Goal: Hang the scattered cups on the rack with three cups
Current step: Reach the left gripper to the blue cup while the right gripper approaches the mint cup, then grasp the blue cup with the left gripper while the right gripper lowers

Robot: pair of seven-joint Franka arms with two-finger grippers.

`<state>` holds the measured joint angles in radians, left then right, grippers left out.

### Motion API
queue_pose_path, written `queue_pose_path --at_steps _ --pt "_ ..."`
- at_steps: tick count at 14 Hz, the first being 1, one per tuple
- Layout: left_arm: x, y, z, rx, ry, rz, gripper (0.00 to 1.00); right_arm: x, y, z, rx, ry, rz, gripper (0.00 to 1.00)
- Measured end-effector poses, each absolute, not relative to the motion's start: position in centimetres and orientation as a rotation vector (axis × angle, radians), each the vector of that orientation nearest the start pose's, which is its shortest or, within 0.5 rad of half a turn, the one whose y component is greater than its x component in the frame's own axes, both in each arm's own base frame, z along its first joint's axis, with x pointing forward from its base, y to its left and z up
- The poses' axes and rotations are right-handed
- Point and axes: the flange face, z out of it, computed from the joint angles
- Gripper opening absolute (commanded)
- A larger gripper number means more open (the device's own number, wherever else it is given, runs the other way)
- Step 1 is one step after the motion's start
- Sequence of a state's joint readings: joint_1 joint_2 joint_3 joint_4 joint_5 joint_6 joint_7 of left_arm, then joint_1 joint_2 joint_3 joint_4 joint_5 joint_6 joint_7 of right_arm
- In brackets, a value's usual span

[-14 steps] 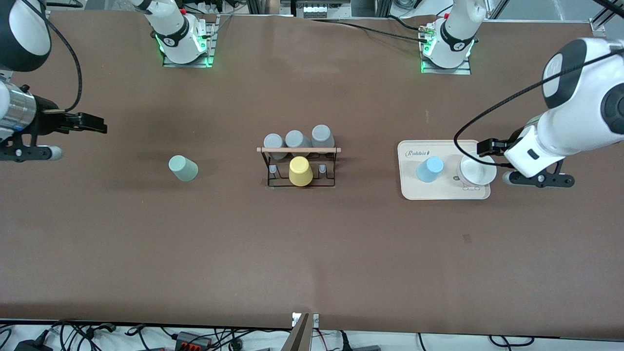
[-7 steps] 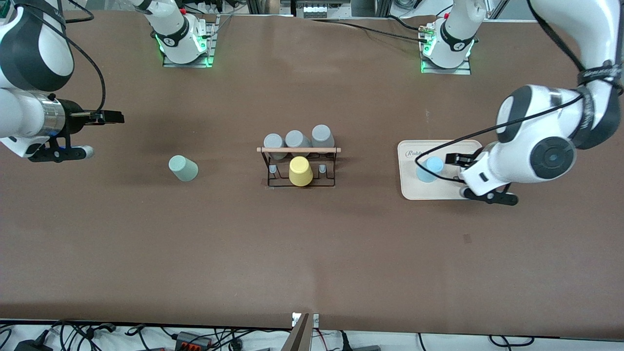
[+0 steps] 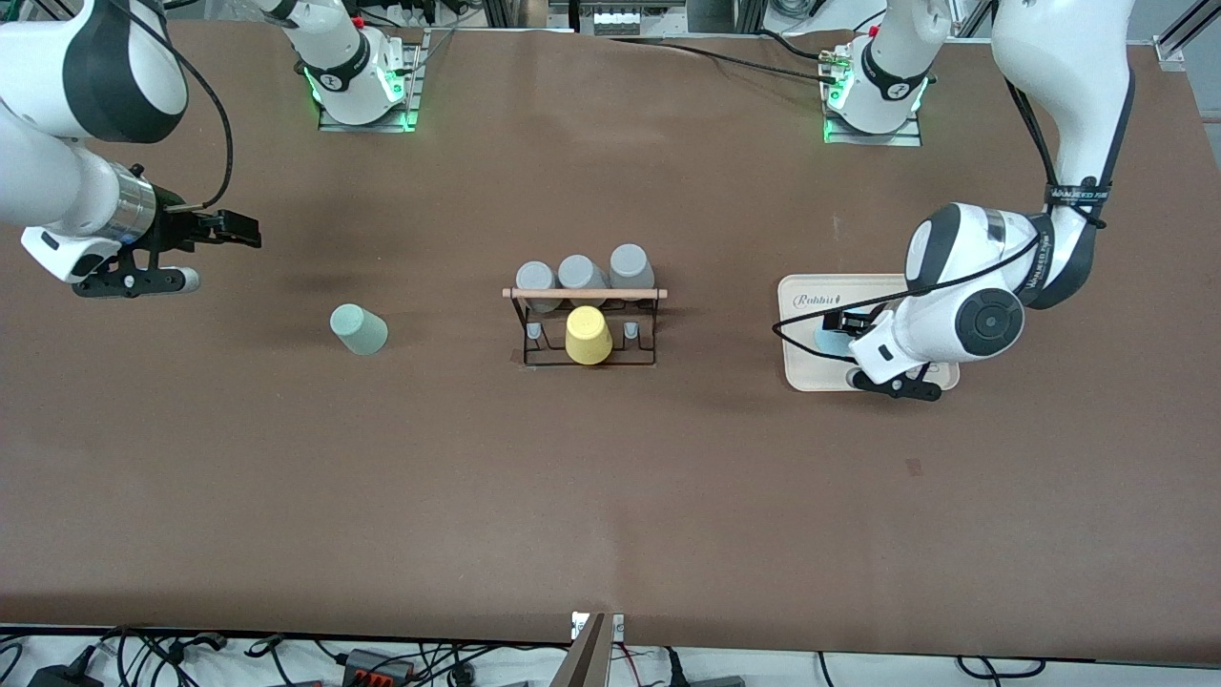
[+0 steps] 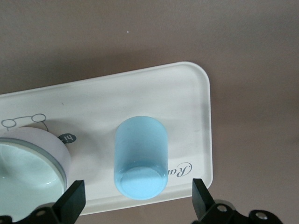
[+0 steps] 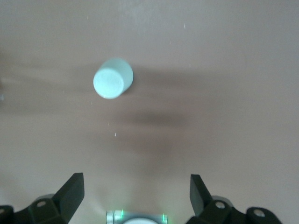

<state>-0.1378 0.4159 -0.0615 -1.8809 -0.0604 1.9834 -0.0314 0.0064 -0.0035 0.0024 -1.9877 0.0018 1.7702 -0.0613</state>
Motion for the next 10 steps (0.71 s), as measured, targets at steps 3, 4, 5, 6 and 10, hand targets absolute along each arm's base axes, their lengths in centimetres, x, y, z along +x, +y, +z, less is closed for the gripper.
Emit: queue_pose_path --at_steps 3,4,5,6,10 --pt "57.8 -11.6 25.8 -3.133 0.200 0.513 1.00 52.9 1.7 41.3 -3.128 -0.148 0.194 1.00" --pt "57.7 -11.5 25.5 -3.136 0.196 0.500 1.00 52.8 2.4 39.9 -3.131 -0.169 0.154 1.00" --pt "57.4 -11.4 24.9 -3.141 0.193 0.474 1.00 52.6 3.0 38.3 -3.132 -0.186 0.125 1.00" --pt "57.1 -11.3 24.2 -3.147 0.191 0.440 1.00 52.5 3.4 37.0 -3.132 -0.200 0.109 1.00" --pt "54.7 -11.4 22.3 -3.156 0.198 0.373 1.00 52.8 3.9 34.7 -3.131 -0.214 0.111 1.00"
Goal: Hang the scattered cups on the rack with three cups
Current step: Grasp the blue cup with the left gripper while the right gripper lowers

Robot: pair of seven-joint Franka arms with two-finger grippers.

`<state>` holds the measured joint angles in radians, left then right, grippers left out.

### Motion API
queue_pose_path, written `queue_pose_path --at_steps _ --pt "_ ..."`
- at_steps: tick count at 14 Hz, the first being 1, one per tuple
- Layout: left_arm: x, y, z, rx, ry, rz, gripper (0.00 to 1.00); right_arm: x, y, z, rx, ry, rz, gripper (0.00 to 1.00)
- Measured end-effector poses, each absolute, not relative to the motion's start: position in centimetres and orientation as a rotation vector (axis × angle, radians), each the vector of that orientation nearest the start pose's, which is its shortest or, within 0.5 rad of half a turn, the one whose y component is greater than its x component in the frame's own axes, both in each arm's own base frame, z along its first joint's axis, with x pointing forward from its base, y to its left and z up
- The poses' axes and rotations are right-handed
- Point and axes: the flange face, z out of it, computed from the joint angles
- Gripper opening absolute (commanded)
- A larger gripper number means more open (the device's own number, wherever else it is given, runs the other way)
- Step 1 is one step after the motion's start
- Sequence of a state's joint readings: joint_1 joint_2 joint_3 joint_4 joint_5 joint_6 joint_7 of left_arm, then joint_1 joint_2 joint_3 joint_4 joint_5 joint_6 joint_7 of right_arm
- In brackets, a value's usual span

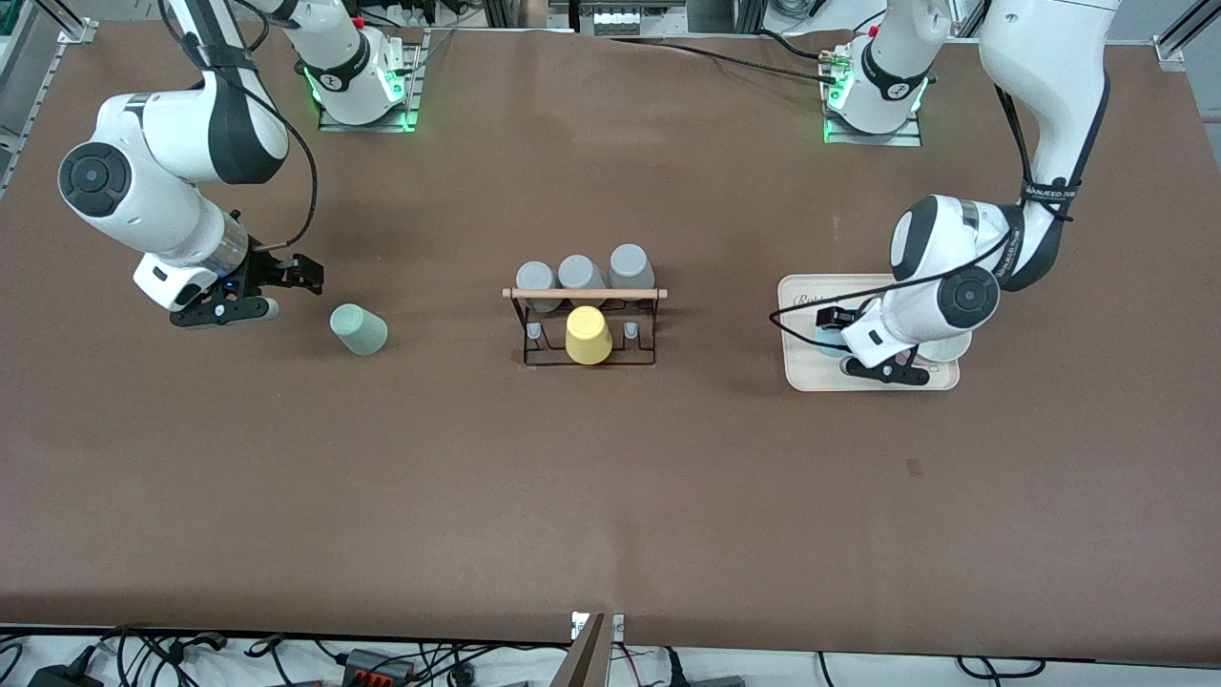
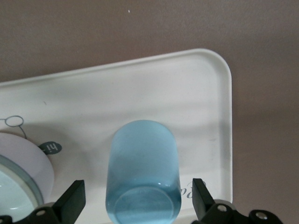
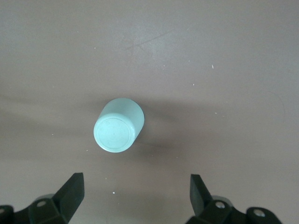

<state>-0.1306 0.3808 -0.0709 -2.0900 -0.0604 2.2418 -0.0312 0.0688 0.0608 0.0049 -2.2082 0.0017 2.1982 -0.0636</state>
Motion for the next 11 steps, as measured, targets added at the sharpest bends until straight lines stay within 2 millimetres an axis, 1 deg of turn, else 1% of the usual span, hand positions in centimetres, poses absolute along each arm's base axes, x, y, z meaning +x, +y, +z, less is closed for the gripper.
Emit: queue_pose_path --at_steps 3,4,5,6,7,9,11 --pt "54.25 -11.47 22.27 -3.155 0.203 0.376 1.00 52.75 3.89 34.37 -3.131 -0.214 0.117 1.00" --pt "54.17 -11.56 22.23 -3.154 0.206 0.378 0.99 52.76 3.89 34.23 -3.131 -0.213 0.118 1.00" --pt "54.08 -11.63 22.16 -3.153 0.208 0.382 0.92 52.80 3.89 34.12 -3.131 -0.213 0.115 1.00" --pt "54.00 -11.67 22.09 -3.153 0.210 0.384 0.77 52.83 3.90 34.05 -3.131 -0.213 0.112 1.00" --pt "53.98 -11.69 22.07 -3.153 0.210 0.385 0.72 52.84 3.89 34.01 -3.131 -0.213 0.110 1.00" --pt "53.98 -11.71 22.08 -3.153 0.212 0.384 0.53 52.81 3.89 33.91 -3.131 -0.213 0.112 1.00" --pt "54.05 -11.74 22.41 -3.155 0.213 0.375 0.42 52.83 3.89 33.81 -3.131 -0.213 0.107 1.00"
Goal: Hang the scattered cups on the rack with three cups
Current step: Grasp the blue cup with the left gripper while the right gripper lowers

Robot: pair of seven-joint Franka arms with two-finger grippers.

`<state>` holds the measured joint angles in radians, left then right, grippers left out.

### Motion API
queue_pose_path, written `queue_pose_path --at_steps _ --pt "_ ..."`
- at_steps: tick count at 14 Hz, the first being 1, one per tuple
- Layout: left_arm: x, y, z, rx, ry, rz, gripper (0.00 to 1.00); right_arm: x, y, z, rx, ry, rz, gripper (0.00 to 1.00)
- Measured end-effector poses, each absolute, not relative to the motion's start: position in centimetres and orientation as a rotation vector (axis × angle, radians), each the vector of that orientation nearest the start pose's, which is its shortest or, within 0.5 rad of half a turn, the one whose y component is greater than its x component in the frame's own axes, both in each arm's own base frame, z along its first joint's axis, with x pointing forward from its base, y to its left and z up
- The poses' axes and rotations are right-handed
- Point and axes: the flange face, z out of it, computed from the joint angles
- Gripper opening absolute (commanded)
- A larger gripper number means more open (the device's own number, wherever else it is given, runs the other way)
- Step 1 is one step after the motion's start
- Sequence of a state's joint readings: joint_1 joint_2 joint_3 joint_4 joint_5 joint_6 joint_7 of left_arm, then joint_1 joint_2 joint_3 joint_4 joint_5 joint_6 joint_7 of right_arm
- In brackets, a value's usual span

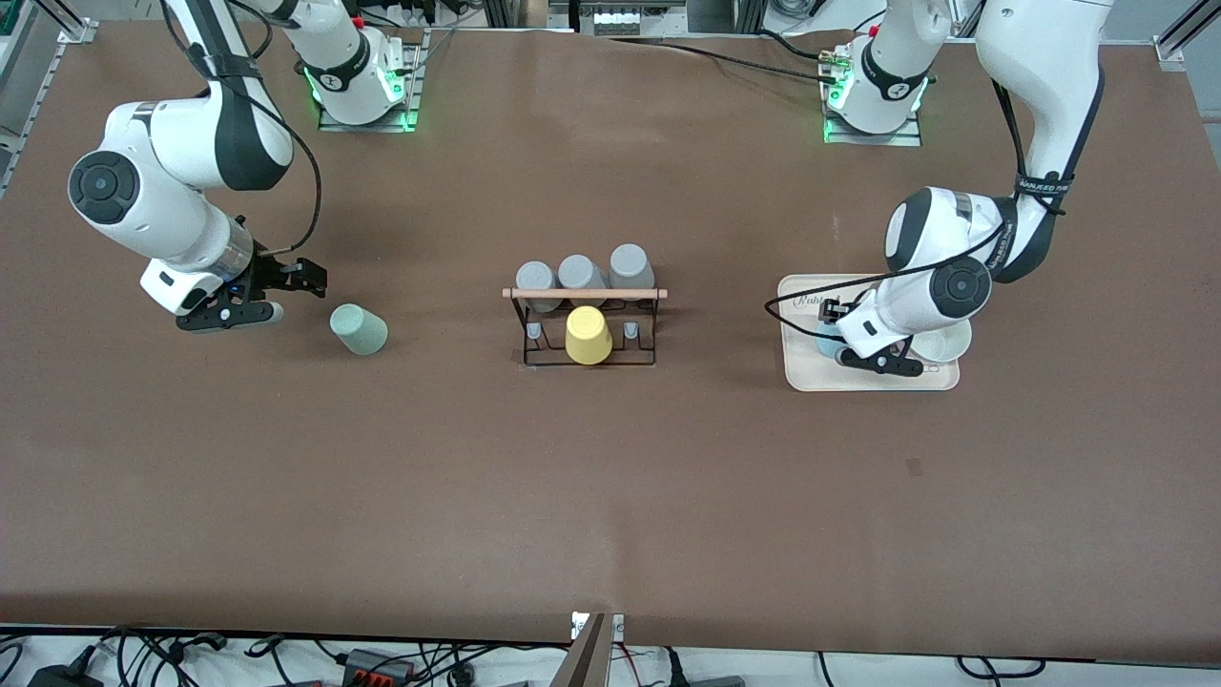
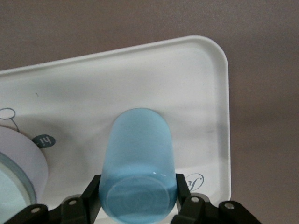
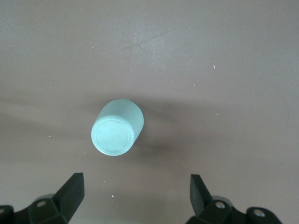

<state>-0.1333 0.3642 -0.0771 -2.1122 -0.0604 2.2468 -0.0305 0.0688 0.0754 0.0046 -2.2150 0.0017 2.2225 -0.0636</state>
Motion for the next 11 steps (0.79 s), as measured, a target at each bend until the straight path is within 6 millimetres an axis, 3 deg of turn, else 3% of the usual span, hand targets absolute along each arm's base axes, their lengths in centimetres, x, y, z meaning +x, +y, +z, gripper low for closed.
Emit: queue_pose_path --at_steps 2,4,9,11 --pt "54.3 -11.8 22.8 -3.157 0.214 0.360 0.40 52.9 3.9 33.6 -3.131 -0.213 0.107 1.00" --pt "55.7 -12.0 24.7 -3.161 0.216 0.355 0.38 52.9 3.9 33.3 -3.131 -0.213 0.112 1.00" --pt "62.5 -13.8 38.0 -3.188 0.256 0.243 0.34 53.4 3.9 32.9 -3.132 -0.213 0.046 1.00" --pt "63.8 -15.8 41.0 -3.197 0.303 0.195 0.34 53.7 4.1 31.3 -3.132 -0.217 -0.013 1.00"
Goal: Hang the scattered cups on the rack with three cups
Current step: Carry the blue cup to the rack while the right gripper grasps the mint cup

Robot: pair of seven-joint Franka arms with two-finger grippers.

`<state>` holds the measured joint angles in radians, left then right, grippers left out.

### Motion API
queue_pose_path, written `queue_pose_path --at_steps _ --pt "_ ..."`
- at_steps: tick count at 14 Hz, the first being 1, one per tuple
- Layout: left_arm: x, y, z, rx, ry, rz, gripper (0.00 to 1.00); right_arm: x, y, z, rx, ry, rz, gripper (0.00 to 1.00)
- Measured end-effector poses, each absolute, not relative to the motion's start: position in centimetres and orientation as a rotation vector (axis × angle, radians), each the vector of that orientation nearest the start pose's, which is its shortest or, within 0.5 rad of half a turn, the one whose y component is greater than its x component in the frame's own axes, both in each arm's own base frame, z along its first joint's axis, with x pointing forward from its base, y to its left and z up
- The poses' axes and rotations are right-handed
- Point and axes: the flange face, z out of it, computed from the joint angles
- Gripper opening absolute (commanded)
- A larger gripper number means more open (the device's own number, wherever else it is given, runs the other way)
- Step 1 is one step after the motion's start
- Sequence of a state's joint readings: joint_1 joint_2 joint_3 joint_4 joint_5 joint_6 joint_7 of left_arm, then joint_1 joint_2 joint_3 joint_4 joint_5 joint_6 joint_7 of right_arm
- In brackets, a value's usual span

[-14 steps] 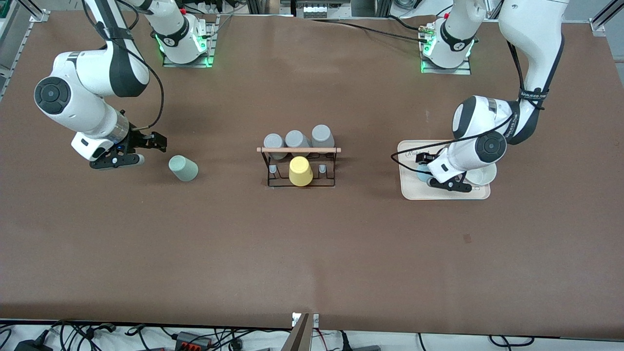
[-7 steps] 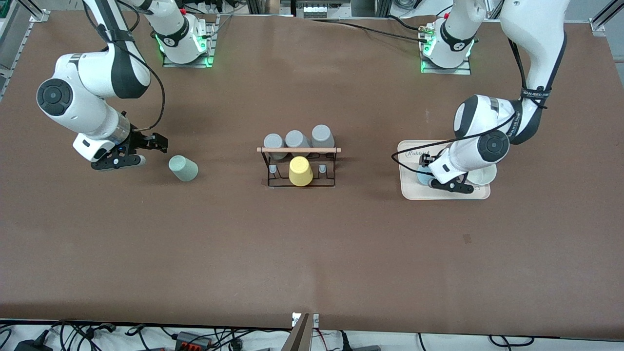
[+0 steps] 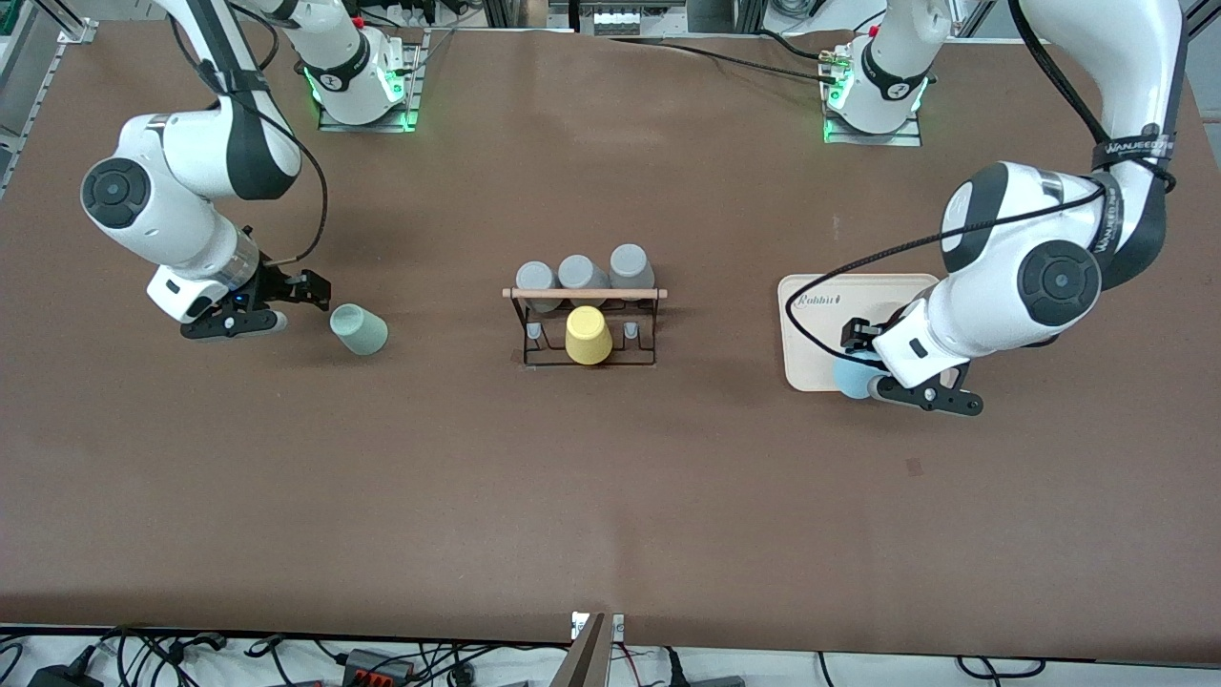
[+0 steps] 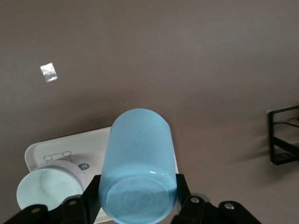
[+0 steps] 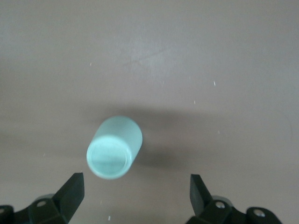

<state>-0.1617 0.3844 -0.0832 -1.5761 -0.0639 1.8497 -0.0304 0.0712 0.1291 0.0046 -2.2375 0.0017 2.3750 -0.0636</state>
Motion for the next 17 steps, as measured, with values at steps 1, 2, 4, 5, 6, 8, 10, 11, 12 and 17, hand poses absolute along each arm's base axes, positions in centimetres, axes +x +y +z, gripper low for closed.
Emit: queue_pose_path --at_steps 1,2,4,5,6,8,10,11,12,17 --pt "64.0 -17.7 41.7 -3.205 0.344 0.187 0.34 53.9 4.3 30.3 -3.132 -0.223 -0.031 1.00" --pt "63.9 -20.2 42.1 -3.220 0.393 0.182 0.34 54.0 4.7 29.4 -3.130 -0.232 -0.050 1.00" --pt "62.9 -25.6 42.1 -3.222 0.508 0.184 0.34 54.2 5.8 27.8 -3.127 -0.265 -0.065 1.00" --pt "62.3 -27.8 42.1 -3.218 0.554 0.180 0.34 54.2 6.2 27.3 -3.125 -0.277 -0.065 1.00" --pt "62.0 -29.7 42.4 -3.217 0.574 0.169 0.34 54.2 6.5 26.8 -3.125 -0.284 -0.063 1.00" --pt "61.9 -32.4 43.1 -3.225 0.581 0.133 0.34 54.1 7.0 26.2 -3.124 -0.299 -0.051 1.00" --pt "62.0 -34.5 43.7 -3.232 0.603 0.095 0.34 54.0 7.4 25.4 -3.123 -0.310 -0.035 1.00" --pt "61.8 -35.7 43.8 -3.231 0.626 0.087 0.34 53.9 7.5 25.0 -3.123 -0.312 -0.026 1.00" --pt "61.3 -37.0 43.6 -3.227 0.646 0.089 0.34 53.9 7.5 24.6 -3.123 -0.313 -0.017 1.00" --pt "57.9 -43.0 41.9 -3.209 0.668 0.143 0.34 53.8 7.6 23.5 -3.123 -0.317 -0.013 1.00"
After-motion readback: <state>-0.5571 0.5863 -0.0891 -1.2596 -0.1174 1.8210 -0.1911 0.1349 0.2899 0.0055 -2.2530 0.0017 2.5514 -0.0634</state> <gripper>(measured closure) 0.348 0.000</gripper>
